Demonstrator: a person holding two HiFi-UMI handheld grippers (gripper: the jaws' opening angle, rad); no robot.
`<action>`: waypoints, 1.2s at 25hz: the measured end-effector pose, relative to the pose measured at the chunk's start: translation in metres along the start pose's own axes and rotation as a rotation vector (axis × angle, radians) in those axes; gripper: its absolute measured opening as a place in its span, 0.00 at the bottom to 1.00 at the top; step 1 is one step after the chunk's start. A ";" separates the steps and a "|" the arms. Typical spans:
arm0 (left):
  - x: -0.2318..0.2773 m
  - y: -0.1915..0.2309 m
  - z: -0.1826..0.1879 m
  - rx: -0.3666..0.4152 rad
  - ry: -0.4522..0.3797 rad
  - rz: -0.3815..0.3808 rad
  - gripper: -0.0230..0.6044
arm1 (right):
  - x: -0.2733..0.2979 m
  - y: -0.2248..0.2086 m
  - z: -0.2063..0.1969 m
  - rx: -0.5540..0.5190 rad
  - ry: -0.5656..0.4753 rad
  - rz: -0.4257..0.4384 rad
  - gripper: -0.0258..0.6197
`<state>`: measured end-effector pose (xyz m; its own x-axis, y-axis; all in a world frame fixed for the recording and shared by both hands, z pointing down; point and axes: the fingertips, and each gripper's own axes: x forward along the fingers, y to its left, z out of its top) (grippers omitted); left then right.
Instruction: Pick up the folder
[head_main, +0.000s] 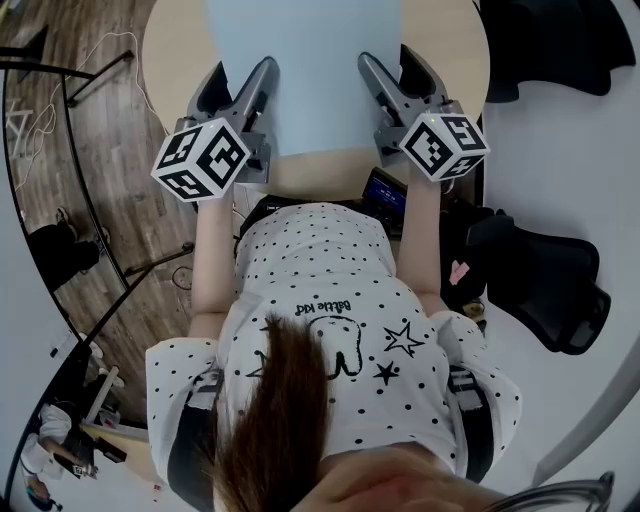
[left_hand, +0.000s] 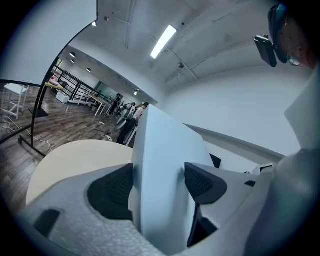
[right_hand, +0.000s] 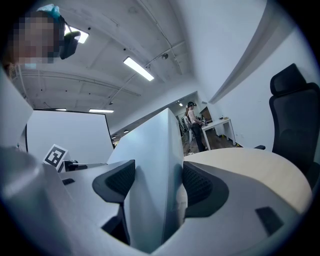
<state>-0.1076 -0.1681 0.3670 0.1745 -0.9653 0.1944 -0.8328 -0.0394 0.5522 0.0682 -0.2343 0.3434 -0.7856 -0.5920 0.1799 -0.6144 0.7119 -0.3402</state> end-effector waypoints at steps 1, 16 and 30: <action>0.000 -0.001 0.002 0.003 -0.004 -0.002 0.54 | 0.000 0.001 0.002 -0.003 -0.003 0.001 0.49; -0.006 -0.018 0.025 0.052 -0.067 -0.033 0.54 | -0.009 0.010 0.027 -0.035 -0.063 0.007 0.49; -0.014 -0.043 0.055 0.089 -0.144 -0.075 0.54 | -0.024 0.023 0.059 -0.074 -0.139 0.012 0.49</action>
<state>-0.1031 -0.1666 0.2962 0.1666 -0.9854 0.0337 -0.8645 -0.1295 0.4857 0.0767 -0.2260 0.2766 -0.7783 -0.6263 0.0448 -0.6128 0.7420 -0.2718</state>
